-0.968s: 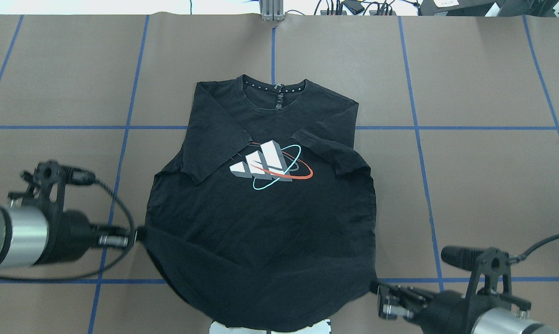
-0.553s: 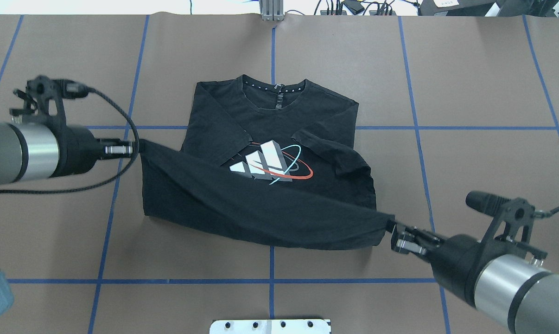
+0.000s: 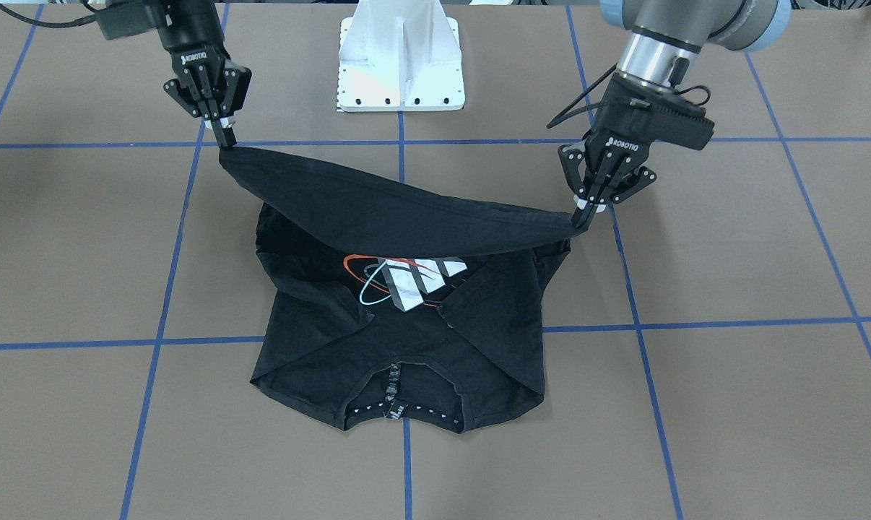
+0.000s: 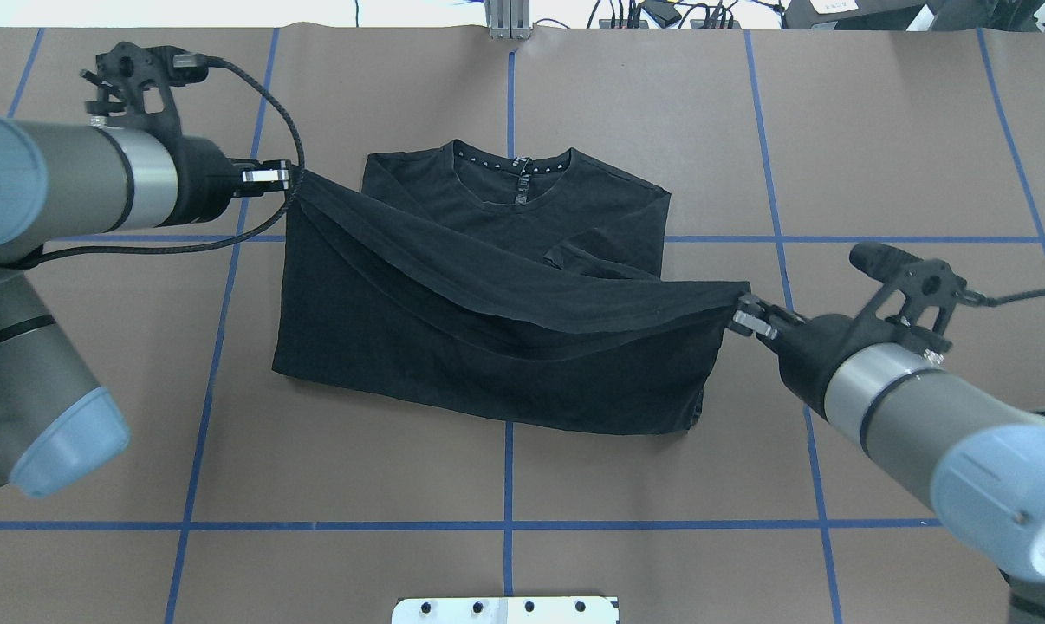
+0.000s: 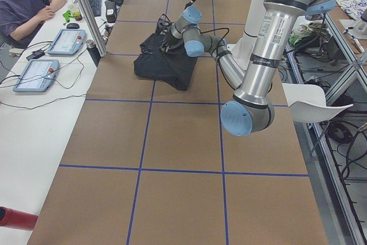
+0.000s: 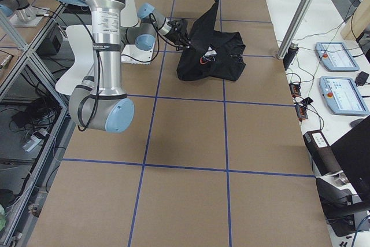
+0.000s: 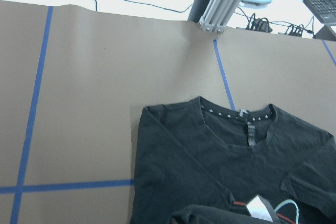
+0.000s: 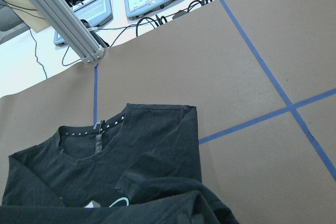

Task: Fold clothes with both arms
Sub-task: 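Lift the hem with both grippers and fold it toward the collar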

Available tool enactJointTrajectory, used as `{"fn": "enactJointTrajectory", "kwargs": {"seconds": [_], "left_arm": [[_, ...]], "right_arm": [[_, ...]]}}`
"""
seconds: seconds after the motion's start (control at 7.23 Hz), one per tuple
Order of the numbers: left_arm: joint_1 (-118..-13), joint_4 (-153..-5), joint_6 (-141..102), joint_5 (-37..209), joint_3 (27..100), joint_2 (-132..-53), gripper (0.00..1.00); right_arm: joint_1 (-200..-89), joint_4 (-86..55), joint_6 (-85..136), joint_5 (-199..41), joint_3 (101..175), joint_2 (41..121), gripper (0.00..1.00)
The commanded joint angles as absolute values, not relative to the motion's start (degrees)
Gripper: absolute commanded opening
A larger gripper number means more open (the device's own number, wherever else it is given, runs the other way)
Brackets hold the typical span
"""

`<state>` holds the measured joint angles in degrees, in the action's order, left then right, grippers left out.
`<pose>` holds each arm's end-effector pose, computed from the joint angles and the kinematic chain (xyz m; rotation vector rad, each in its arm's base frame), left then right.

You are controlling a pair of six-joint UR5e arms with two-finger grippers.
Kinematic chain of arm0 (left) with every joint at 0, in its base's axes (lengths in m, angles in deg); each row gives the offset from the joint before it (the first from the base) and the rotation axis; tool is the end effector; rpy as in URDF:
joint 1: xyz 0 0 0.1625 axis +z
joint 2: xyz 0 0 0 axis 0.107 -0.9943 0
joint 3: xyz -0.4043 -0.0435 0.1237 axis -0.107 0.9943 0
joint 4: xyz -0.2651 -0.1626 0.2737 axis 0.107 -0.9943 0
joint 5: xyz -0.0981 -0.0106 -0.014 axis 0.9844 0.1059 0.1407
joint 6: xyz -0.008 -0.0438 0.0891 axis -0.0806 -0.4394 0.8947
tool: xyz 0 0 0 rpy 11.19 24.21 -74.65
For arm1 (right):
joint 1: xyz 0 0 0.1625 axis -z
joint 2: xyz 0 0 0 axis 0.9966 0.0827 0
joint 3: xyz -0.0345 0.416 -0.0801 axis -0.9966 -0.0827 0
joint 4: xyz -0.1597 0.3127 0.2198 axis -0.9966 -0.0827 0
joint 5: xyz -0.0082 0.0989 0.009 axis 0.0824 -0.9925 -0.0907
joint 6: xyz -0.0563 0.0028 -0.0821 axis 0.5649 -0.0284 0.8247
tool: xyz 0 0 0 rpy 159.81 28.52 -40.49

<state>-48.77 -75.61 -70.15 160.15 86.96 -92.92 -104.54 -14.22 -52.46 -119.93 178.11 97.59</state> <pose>0.3250 -0.4673 0.2353 0.5835 1.0267 -0.2173 -0.3391 -0.3060 0.2587 0.5521 -0.9987 0.6052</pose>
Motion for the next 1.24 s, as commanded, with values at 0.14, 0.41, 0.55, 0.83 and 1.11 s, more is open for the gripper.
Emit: {"fn": "enactJointTrajectory", "kwargs": {"seconds": [0.14,0.41,0.55,0.83,1.11], "left_arm": [[-49.47,-76.16,-69.84,158.52,77.38,-98.36,0.00],[-49.56,-81.40,-69.84,156.59,70.97,-99.88,0.00],[-49.91,-82.74,-69.75,156.49,67.11,-101.97,0.00],[-50.61,-83.01,-67.14,155.53,60.59,-106.19,0.00],[-50.79,-83.45,-64.92,155.26,56.19,-107.53,0.00]], "right_arm": [[-115.72,-14.20,-49.94,-130.75,161.89,86.13,0.00],[-120.30,-13.94,-46.77,-133.05,155.62,82.76,0.00],[-122.24,-13.94,-45.63,-134.38,153.50,80.66,0.00],[-124.79,-13.94,-45.01,-134.83,145.09,74.26,0.00],[-125.07,-13.76,-45.01,-134.92,138.91,71.86,0.00]]}}
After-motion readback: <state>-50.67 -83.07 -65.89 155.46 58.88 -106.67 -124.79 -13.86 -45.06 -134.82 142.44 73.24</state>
